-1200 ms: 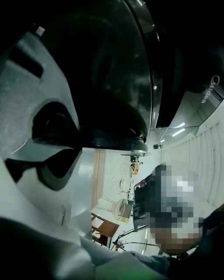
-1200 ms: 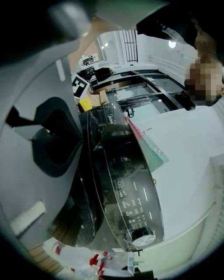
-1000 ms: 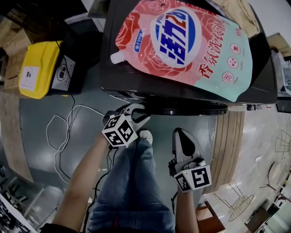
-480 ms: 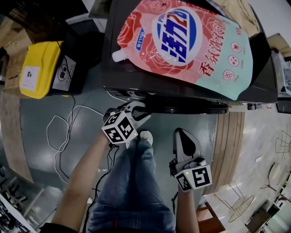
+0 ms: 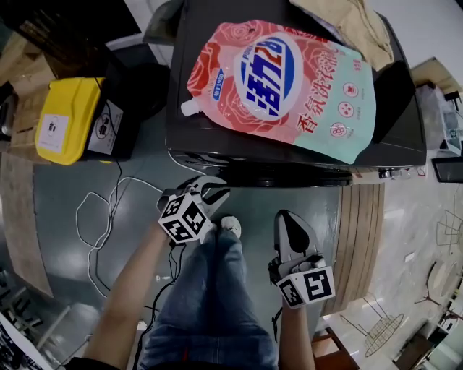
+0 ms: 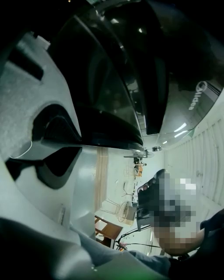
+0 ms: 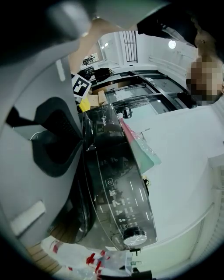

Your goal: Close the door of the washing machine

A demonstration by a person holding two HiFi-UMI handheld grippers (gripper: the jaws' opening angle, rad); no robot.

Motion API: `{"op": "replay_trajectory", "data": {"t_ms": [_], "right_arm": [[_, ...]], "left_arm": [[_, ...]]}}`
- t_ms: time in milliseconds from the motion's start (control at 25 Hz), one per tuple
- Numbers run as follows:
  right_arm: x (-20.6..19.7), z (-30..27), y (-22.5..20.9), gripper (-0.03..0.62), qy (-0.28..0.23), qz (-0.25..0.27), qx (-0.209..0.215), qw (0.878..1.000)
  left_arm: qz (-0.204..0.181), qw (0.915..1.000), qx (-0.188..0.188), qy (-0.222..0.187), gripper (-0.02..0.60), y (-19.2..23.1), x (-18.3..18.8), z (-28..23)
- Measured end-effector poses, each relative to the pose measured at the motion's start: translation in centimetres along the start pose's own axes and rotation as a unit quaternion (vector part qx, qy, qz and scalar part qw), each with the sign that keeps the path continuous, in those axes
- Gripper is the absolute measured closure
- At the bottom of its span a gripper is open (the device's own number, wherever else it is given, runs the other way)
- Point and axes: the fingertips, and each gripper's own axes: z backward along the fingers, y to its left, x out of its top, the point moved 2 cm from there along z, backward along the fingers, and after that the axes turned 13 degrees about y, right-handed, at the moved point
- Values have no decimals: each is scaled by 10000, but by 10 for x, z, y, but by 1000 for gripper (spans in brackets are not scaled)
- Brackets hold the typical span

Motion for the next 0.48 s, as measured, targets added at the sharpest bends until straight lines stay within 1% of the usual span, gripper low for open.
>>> {"op": "replay_trajectory", "data": {"t_ms": [80, 240, 360, 400, 480], "right_arm": [[11, 6, 4, 582, -48, 16, -5, 10000], [44, 19, 11, 581, -262, 85, -41, 9996], [74, 33, 15, 582, -487, 103, -126, 9987], [84, 40, 16, 581, -557, 100, -163, 9983], [104, 52, 18, 581, -706, 109, -229, 9972]], "left_arm": [[141, 9998, 79, -112, 547, -2, 6, 19], [383, 9976, 262, -513, 553, -3, 33, 65], [709, 9920, 418, -955, 572, -3, 63, 106], [804, 9896, 509, -1082, 573, -2, 73, 121], [976, 9837, 806, -1281, 574, 3, 94, 152]]}}
